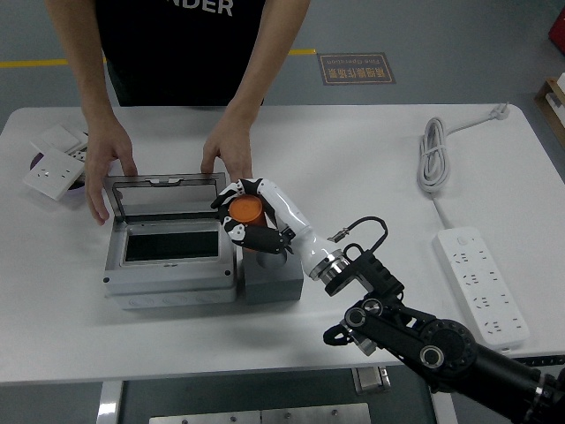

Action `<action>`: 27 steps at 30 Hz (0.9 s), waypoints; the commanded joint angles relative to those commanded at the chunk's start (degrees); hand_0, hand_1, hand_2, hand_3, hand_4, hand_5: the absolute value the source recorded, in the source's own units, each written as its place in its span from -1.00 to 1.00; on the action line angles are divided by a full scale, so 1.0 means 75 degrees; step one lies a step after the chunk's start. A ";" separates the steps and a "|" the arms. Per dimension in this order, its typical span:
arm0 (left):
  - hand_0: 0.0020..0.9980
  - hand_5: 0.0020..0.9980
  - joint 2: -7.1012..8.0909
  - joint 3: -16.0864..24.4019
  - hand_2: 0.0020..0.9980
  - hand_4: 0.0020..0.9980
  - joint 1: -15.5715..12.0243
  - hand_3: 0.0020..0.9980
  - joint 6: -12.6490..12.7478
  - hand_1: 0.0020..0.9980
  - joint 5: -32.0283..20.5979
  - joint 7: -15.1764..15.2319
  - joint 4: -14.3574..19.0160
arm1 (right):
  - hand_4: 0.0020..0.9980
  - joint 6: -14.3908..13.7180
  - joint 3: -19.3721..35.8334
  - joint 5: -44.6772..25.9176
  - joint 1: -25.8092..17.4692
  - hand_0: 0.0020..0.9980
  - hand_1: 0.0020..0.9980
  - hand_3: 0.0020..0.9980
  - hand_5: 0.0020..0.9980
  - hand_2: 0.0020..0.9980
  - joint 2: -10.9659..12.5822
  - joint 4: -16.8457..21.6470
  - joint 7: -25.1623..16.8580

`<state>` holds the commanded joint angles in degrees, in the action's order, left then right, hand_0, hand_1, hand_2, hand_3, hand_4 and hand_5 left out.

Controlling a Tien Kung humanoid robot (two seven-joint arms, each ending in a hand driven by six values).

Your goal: Pick up the cylinder from the cube,place it in the box,flap close box

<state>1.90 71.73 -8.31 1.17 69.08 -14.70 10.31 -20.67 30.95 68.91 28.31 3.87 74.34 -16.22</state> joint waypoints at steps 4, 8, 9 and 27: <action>0.85 -1.00 0.0025 0.0023 0.71 -1.00 -0.0013 0.91 0.0001 0.71 0.0023 -0.0009 0.0000 | -1.00 -0.0207 -0.0440 0.0609 0.0537 -0.36 -0.26 -0.39 -1.00 -0.27 -0.0214 -0.0006 0.0541; 0.85 -1.00 0.0046 0.0036 0.71 -1.00 -0.0022 0.91 -0.0001 0.71 0.0042 -0.0017 0.0000 | -1.00 -0.0154 -0.0870 0.1352 0.1021 -0.60 -0.37 -0.39 -1.00 -0.27 -0.0397 -0.0114 0.1177; 0.85 -1.00 0.0051 0.0040 0.71 -1.00 -0.0024 0.91 -0.0001 0.71 0.0046 -0.0019 0.0000 | -1.00 -0.0051 -0.0986 0.1606 0.1153 -0.60 -0.37 -0.39 -1.00 -0.27 -0.0442 -0.0139 0.1388; 0.85 -1.00 0.0202 0.0112 0.71 -1.00 -0.0050 0.91 -0.0029 0.71 0.0150 -0.0072 0.0000 | -1.00 0.1335 -0.2345 0.5076 0.2921 -0.72 -0.30 -0.36 -1.00 -0.20 -0.0515 -0.0501 0.4609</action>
<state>3.41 72.57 -8.69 0.95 70.20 -15.24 10.31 -10.66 13.36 106.98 50.22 0.00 70.58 18.35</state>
